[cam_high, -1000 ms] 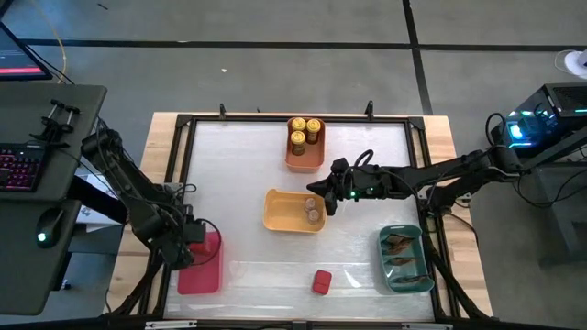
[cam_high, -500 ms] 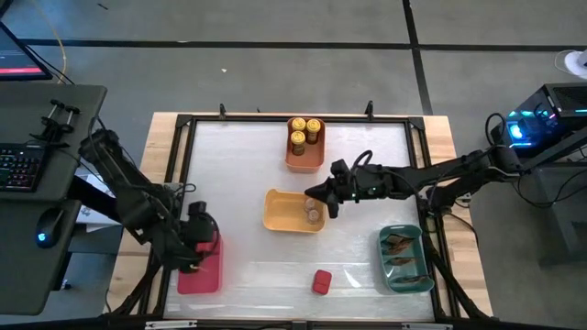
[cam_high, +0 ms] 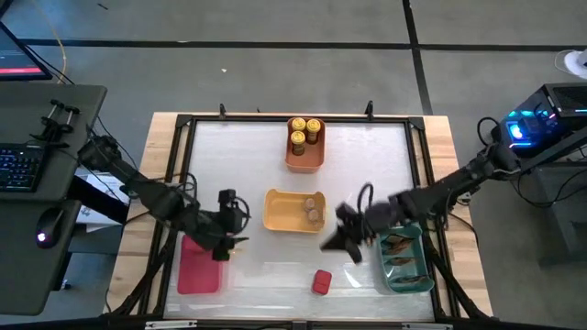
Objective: Sort spices by type
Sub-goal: Put the red seasoning can into the red bin
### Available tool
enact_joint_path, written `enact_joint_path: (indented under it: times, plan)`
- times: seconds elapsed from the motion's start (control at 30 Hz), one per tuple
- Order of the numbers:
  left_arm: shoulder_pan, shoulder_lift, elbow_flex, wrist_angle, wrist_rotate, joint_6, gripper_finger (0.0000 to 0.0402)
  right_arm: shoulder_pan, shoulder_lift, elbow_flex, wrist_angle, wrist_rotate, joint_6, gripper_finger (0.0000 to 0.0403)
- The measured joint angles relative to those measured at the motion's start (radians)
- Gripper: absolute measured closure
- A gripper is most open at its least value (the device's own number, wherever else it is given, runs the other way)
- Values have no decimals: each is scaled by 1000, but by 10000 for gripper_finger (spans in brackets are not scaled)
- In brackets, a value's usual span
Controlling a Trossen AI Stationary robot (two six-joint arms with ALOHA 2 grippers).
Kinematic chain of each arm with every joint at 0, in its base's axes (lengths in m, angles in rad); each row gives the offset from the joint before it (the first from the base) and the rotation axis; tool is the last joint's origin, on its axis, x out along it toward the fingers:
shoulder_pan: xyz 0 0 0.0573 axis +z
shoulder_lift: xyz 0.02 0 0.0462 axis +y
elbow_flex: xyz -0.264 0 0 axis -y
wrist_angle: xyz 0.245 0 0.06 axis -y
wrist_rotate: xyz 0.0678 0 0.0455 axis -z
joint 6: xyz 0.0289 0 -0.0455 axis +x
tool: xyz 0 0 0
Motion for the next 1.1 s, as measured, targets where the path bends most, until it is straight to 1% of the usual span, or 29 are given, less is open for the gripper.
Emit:
enact_joint_path:
  times: [0.1,0.17,0.27,0.37,0.4,0.5,0.57,0.67,0.73,0.83,0.93,1.0,1.1]
  plan:
    - [28,-52,0,-24,2,-14,170,101,0,0,-98,32,107,403]
    - [45,-104,0,-25,1,-14,203,152,0,1,-153,55,182,403]
    - [68,-174,0,-26,-45,-21,278,204,37,42,-296,41,264,403]
    - [93,-223,0,-31,-112,-25,370,221,127,117,-406,-34,258,403]
    - [101,-233,0,-30,-131,-35,385,220,165,147,-433,-56,239,403]
    - [119,-248,0,-33,-160,-68,389,213,289,244,-518,-96,156,403]
    - [121,-248,0,-34,-167,-78,397,208,367,309,-575,-105,93,403]
    - [118,-247,0,-36,-165,-101,398,197,461,398,-668,-131,32,403]
    - [107,-247,0,-58,-146,-130,400,193,511,449,-728,-141,9,403]
    - [63,-245,0,-144,-118,-198,401,185,563,514,-750,-141,-39,403]
    - [-3,-240,-13,-226,-117,-278,401,170,607,567,-747,-120,-97,403]
    - [-50,-240,-49,-235,-119,-338,401,153,633,592,-748,-97,-132,403]
    - [-114,-239,-128,-194,-123,-436,401,115,667,629,-743,-63,-202,403]
